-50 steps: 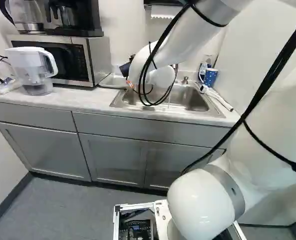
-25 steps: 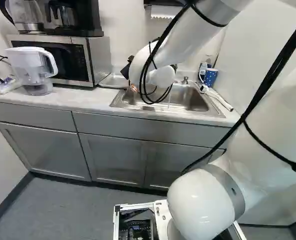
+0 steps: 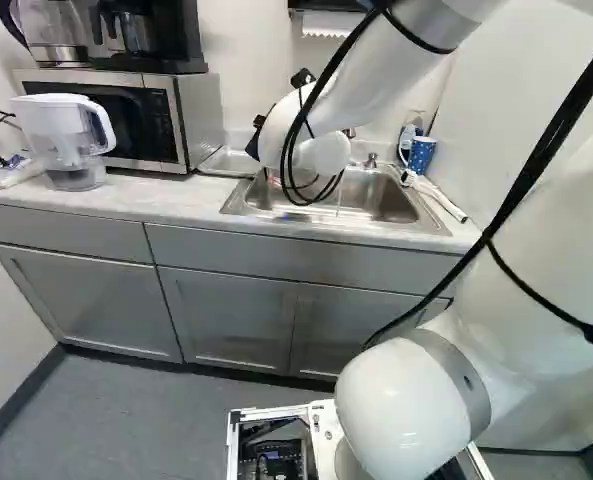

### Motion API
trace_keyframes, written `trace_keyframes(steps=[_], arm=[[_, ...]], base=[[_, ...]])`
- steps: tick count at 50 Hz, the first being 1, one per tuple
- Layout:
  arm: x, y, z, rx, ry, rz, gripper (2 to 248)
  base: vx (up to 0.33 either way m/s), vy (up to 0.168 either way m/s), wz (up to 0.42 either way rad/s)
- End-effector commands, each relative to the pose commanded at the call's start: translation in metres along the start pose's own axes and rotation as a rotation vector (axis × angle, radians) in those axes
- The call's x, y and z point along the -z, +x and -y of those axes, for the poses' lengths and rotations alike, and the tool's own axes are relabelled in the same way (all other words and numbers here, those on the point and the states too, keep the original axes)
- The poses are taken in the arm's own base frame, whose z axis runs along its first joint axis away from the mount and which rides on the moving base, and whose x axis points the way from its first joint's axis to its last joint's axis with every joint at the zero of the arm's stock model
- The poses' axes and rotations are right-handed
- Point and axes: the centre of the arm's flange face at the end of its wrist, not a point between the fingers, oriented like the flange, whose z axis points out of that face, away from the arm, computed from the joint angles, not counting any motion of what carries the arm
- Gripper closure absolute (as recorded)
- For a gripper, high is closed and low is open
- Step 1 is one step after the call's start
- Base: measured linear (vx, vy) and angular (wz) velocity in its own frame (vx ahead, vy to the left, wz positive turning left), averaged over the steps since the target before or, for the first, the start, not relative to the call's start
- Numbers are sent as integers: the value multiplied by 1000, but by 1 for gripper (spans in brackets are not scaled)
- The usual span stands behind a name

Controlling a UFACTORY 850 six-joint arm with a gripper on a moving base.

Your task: Rinse the cup and place it in the tray

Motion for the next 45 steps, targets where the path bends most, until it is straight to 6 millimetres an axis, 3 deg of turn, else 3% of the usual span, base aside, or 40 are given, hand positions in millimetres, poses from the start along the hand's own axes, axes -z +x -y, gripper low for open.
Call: trace_keyframes(steps=[45], arm=[[0, 0, 0, 473, 0, 0, 125]], base=[[0, 0, 0]])
